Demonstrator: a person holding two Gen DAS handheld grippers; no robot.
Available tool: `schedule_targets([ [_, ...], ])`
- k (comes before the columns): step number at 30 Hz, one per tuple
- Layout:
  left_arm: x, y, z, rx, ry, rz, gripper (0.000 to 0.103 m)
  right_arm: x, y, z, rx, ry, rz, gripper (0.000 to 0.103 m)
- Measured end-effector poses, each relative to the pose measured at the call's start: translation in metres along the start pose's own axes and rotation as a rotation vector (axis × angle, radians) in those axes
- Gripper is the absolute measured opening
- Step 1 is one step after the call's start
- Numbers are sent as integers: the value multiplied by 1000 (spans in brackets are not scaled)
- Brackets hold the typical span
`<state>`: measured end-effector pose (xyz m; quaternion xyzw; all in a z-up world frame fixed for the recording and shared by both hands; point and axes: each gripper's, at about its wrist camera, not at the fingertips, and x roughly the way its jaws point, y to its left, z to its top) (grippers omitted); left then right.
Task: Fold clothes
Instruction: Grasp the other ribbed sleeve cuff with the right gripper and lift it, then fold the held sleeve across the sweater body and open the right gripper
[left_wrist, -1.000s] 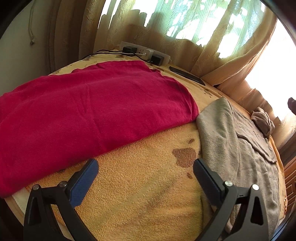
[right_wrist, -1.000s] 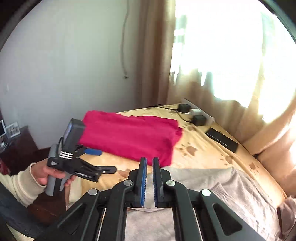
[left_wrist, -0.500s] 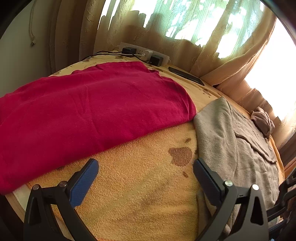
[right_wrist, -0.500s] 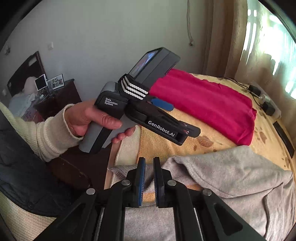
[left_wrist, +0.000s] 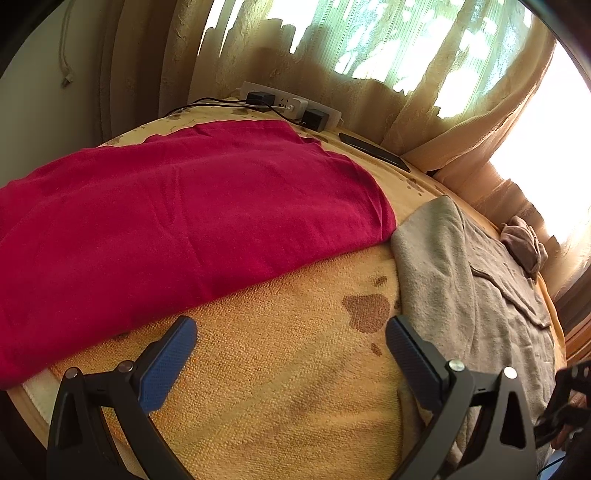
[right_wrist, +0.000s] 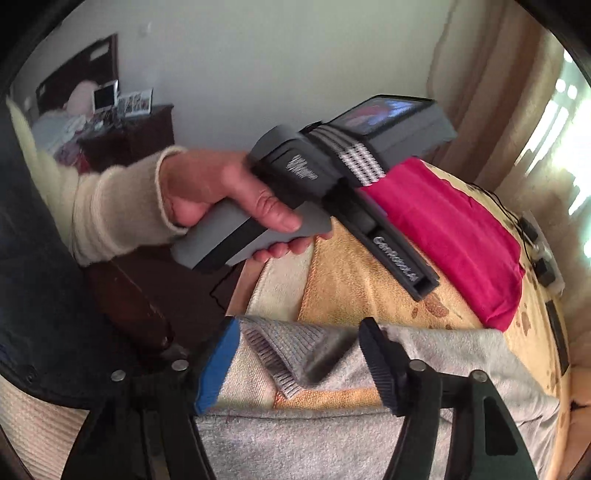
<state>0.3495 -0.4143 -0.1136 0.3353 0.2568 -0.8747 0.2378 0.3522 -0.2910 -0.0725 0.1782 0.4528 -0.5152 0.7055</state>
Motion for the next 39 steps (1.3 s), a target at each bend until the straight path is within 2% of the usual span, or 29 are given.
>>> schedule_targets([
  [2,0,0,0,-2,0,0,103,12,12,2,-81,36,-17,49],
  [4,0,0,0,1,0,0,103,22,20,4,-145,64,-37,49],
  [7,0,-1,-1,7,1,-1,103,36,21,5,-178,102,-21,49],
  [8,0,-1,-1,8,1,-1,103,36,17,6,-158,105,0,48],
  [9,0,-1,-1,7,1,-3,103,37,14,7,-137,108,20,43],
  [12,0,1,-1,5,0,-5,103,35,-1,6,-48,102,61,20],
  [15,-1,2,-1,2,0,-6,103,16,-24,6,109,33,99,16],
  [18,0,2,0,-2,-1,-5,103,-21,-58,6,270,-90,79,15],
  [23,0,3,1,-21,-6,1,103,-92,-127,-17,507,-287,-103,15],
  [30,-1,-3,8,-27,-10,-9,103,-180,-209,-92,853,-489,-439,15],
  [34,1,-21,16,18,-12,-26,103,-215,-218,-140,1056,-561,-598,15],
  [37,5,-40,23,69,-9,-39,103,-243,-214,-194,1202,-588,-689,15],
  [39,9,-56,28,110,-9,-45,103,-249,-208,-232,1298,-585,-718,15],
])
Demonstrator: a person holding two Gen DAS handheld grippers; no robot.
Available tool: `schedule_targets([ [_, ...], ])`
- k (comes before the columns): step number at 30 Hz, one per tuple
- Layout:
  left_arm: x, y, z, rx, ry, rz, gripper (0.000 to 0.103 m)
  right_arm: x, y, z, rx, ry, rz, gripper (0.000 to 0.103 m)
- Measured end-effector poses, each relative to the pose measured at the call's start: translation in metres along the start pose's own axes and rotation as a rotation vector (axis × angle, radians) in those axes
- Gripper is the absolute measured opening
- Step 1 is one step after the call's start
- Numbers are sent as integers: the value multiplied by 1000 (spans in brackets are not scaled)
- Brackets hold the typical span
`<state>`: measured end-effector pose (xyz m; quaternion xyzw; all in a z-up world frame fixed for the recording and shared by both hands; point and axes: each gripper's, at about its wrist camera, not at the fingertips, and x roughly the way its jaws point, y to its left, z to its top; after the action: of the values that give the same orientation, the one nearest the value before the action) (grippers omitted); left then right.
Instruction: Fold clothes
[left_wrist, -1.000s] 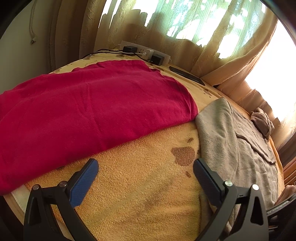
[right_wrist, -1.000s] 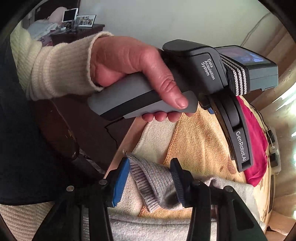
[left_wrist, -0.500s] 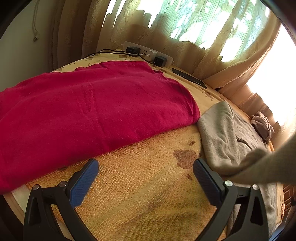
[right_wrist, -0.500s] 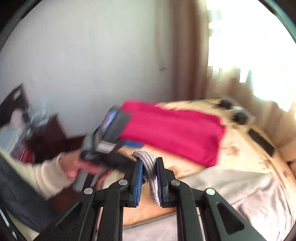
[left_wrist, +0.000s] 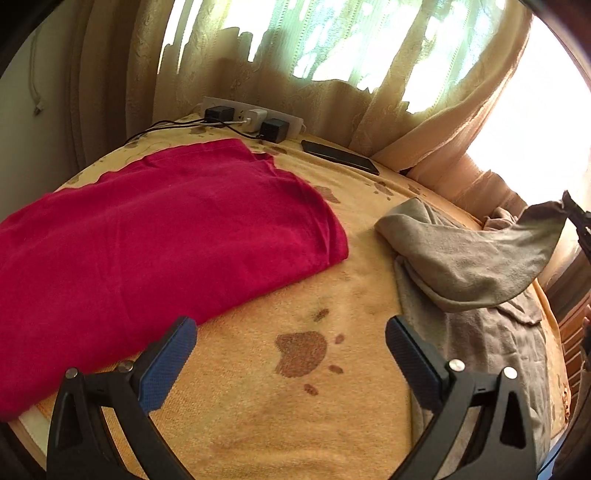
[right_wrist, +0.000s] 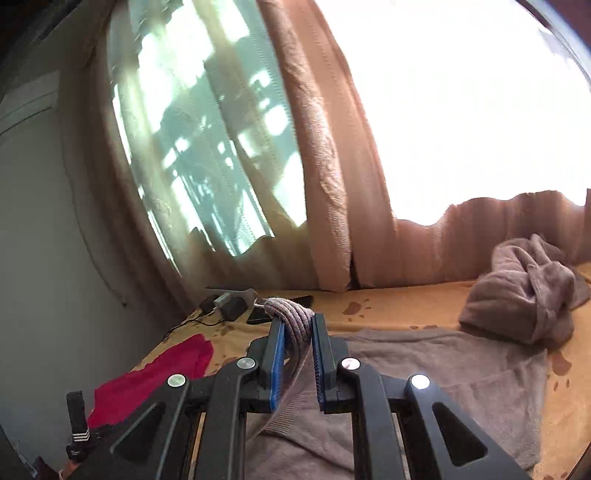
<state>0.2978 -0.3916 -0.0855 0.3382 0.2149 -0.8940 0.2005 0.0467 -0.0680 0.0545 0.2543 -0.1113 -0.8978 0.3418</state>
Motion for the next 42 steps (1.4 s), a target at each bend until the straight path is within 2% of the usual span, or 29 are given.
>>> schedule_targets([
  [3,8,-27,10,73,0,4,103,-11,-40,-19,64,46,-63,15],
  [7,25,-65,21,199,10,34,103,-18,-81,-42,128,84,-98,15],
  [13,52,-112,33,384,33,119,103,-40,-108,-49,148,37,-119,15],
  [18,66,-128,39,471,56,158,103,-56,-131,-54,158,13,-166,15],
  [22,84,-137,32,550,99,152,103,-57,-146,-65,177,60,-158,15],
  [25,99,-144,27,613,109,175,103,-53,-144,-67,155,96,-139,16],
  [26,103,-145,26,625,106,182,103,-51,-144,-68,150,108,-136,18],
  [28,109,-146,27,636,102,192,103,-45,-147,-68,156,128,-150,37],
  [29,112,-146,28,639,99,195,103,-42,-149,-69,161,136,-158,62],
  [30,113,-145,29,633,96,193,103,-39,-151,-70,167,145,-167,80],
  [37,119,-136,41,560,32,253,103,-9,-148,-80,152,251,-195,80],
  [42,119,-129,51,448,-20,254,103,18,-150,-90,128,329,-289,80],
])
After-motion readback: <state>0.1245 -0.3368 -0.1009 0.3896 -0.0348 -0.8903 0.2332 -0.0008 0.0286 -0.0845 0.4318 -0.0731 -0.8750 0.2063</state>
